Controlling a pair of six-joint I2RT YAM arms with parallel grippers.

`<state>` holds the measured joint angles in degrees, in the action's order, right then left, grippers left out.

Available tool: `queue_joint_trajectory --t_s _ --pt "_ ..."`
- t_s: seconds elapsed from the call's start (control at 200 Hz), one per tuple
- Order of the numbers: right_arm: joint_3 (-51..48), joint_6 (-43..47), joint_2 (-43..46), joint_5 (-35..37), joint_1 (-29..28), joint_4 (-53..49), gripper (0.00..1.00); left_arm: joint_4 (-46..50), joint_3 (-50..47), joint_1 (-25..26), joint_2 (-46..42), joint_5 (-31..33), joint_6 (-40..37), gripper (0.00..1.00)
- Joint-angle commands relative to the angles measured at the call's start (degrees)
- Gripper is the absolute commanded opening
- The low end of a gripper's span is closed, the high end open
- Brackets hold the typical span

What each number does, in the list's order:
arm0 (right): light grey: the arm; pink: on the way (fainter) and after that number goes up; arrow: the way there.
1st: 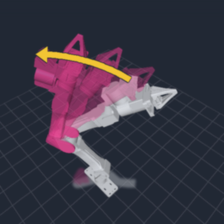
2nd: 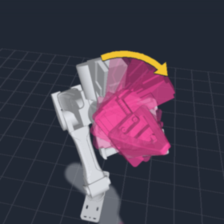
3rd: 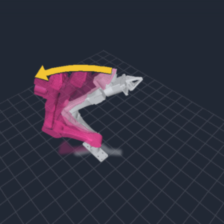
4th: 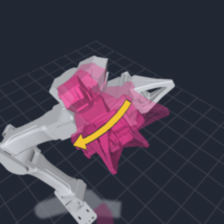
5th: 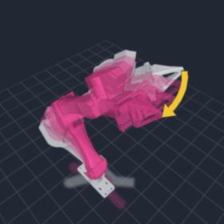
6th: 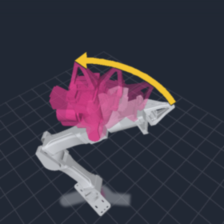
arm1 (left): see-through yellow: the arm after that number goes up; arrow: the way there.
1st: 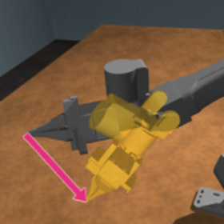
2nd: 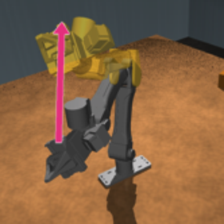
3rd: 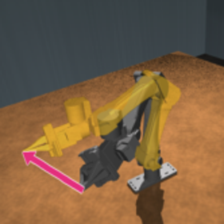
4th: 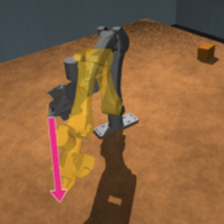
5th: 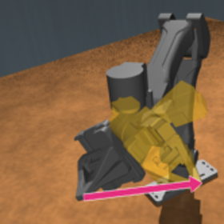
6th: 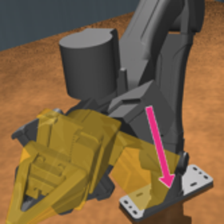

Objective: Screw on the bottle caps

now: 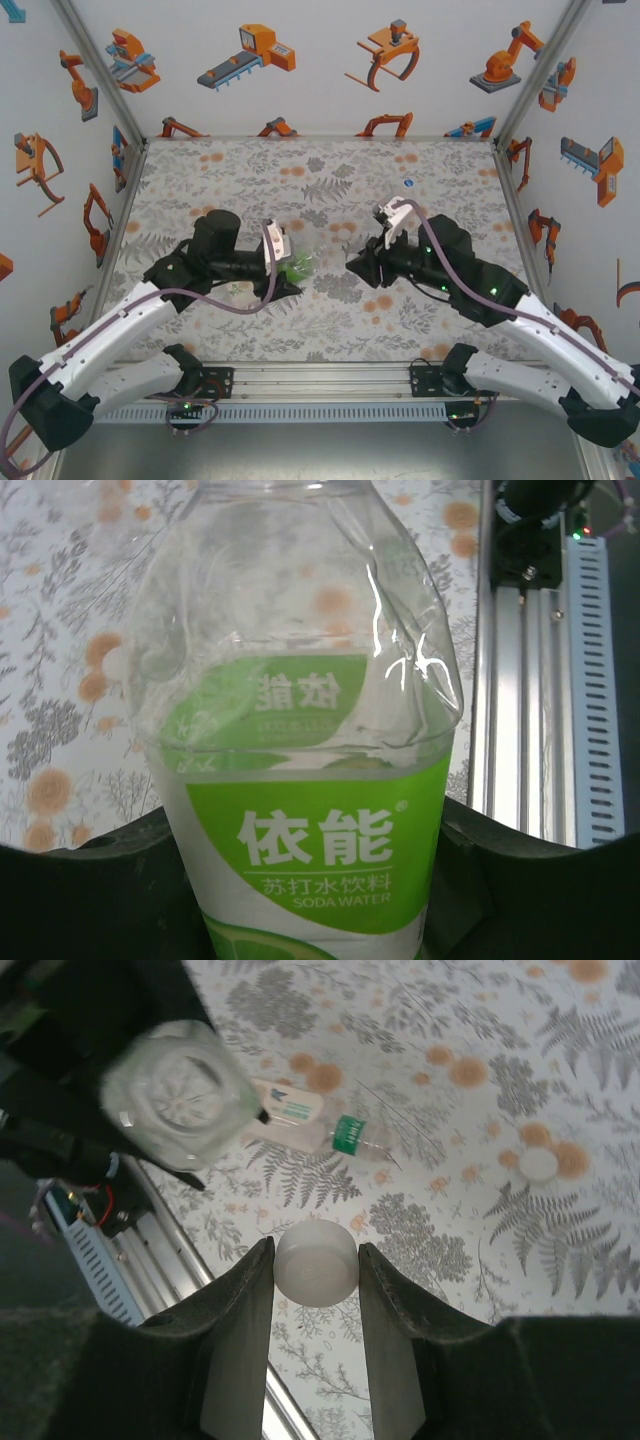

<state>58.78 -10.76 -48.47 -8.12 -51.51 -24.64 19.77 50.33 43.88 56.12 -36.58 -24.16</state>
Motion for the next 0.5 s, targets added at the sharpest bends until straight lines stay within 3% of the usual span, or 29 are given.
queue_joint_trajectory --t_s 0.0,0.19,0.496 --pt "3.2 10.7 1.5 -11.3 0.0 0.3 0.17 6.3 4.3 2.9 2.1 -2.6 -5.8 0.0" --pt "7.1 18.9 2.3 -20.6 0.0 -4.9 0.18 11.0 8.3 8.4 5.0 -0.2 -8.9 0.0" --pt "6.7 30.2 3.3 -26.1 -0.1 -6.7 0.16 11.6 9.9 10.8 6.0 0.1 -8.5 0.0"
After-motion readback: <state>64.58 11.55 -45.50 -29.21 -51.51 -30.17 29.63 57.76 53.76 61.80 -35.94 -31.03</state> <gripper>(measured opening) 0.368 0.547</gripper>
